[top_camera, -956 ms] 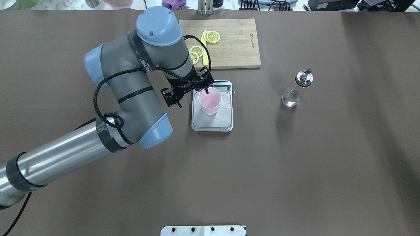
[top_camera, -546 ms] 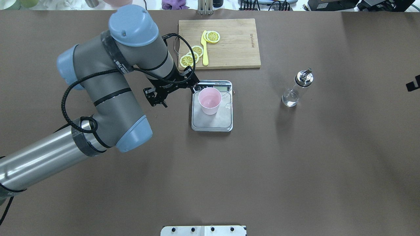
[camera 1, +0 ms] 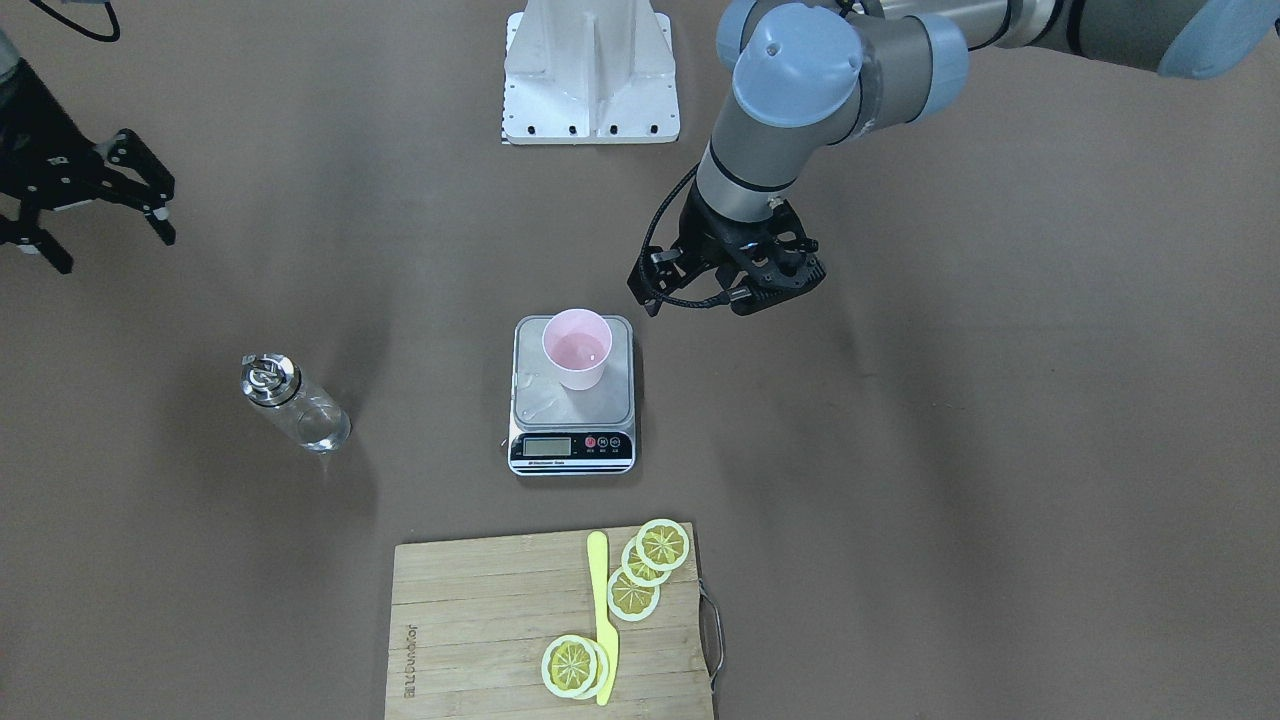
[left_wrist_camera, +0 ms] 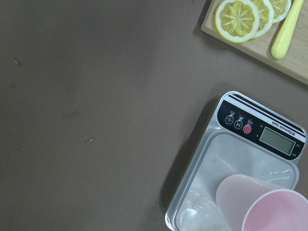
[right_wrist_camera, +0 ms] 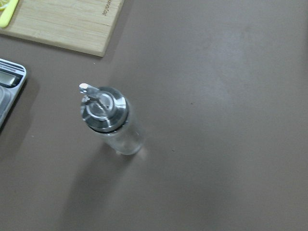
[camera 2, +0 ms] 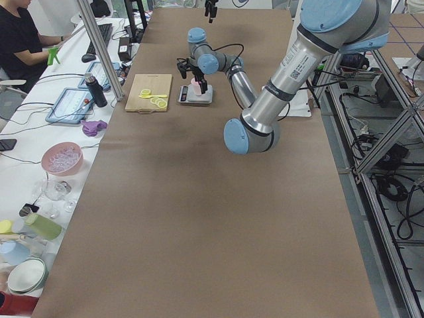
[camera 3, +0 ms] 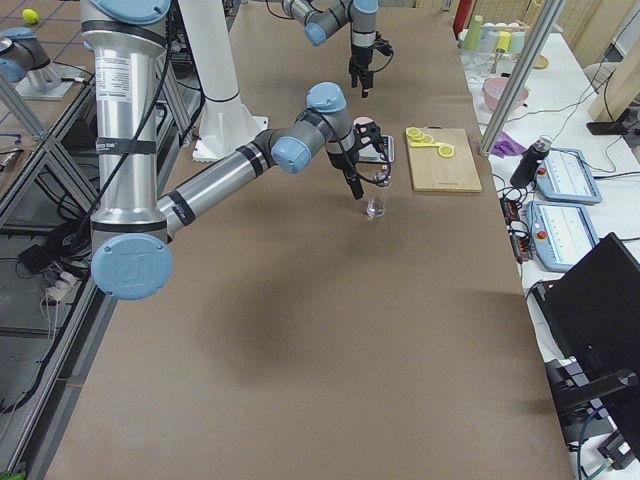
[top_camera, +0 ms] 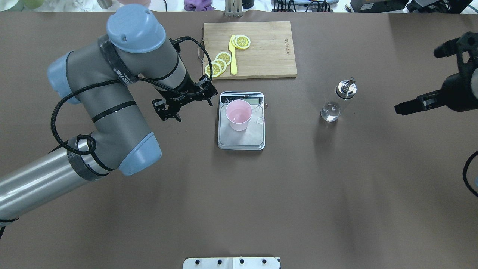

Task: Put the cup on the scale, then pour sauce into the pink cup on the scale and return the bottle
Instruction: 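Withdraw the left gripper from the cup while the right gripper reaches toward the sauce bottle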

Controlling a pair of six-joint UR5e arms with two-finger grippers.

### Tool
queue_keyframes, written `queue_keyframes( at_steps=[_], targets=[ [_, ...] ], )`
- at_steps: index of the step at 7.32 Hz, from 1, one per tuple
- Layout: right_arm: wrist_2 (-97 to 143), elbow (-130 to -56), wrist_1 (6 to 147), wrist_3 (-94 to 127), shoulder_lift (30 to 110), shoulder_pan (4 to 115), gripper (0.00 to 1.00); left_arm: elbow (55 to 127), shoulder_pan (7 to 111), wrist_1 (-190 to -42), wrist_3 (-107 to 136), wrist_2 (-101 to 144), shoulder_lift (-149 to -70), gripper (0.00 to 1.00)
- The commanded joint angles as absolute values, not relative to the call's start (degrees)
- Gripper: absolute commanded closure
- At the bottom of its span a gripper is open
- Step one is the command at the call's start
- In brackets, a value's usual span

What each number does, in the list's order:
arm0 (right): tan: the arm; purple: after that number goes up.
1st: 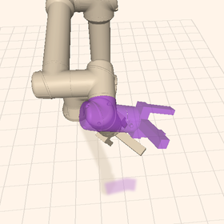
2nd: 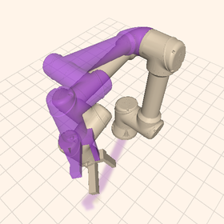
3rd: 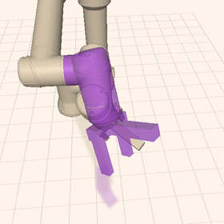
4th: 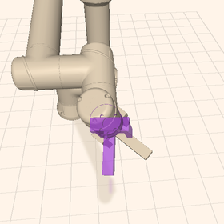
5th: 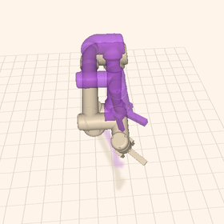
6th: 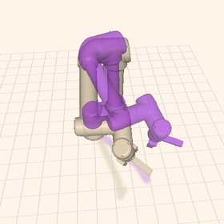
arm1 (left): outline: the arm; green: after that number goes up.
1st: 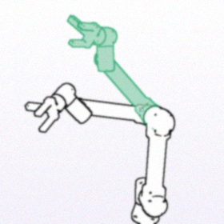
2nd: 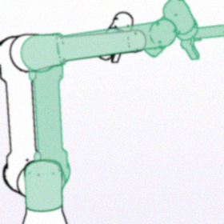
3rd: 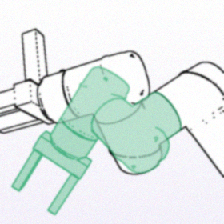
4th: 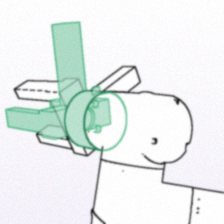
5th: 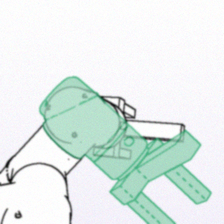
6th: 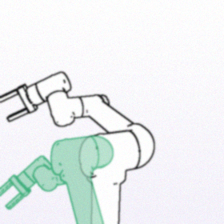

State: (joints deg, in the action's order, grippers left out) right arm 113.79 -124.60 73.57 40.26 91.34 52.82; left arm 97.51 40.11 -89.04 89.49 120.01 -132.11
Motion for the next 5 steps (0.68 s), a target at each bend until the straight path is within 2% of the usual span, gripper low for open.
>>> queue_keyframes(
  at_steps=[1, 2, 5],
  targets=[
    [97.73, -124.45, 65.49, 52.88, 91.23, 39.43, 0.01, 97.47, 40.43, -89.03, 89.47, 119.88, -132.01, 0.02],
    [93.12, -123.93, 64.26, 54.22, 90.88, 36.33, 0.01, 97.56, 40.34, -89.03, 89.39, 119.71, -131.05, 0.02],
    [88.44, -118.06, 53.13, 53.44, 91.58, 36.04, 0.01, 97.56, 40.43, -89.12, 87.28, 119.62, -130.17, 0.02]
  ],
)
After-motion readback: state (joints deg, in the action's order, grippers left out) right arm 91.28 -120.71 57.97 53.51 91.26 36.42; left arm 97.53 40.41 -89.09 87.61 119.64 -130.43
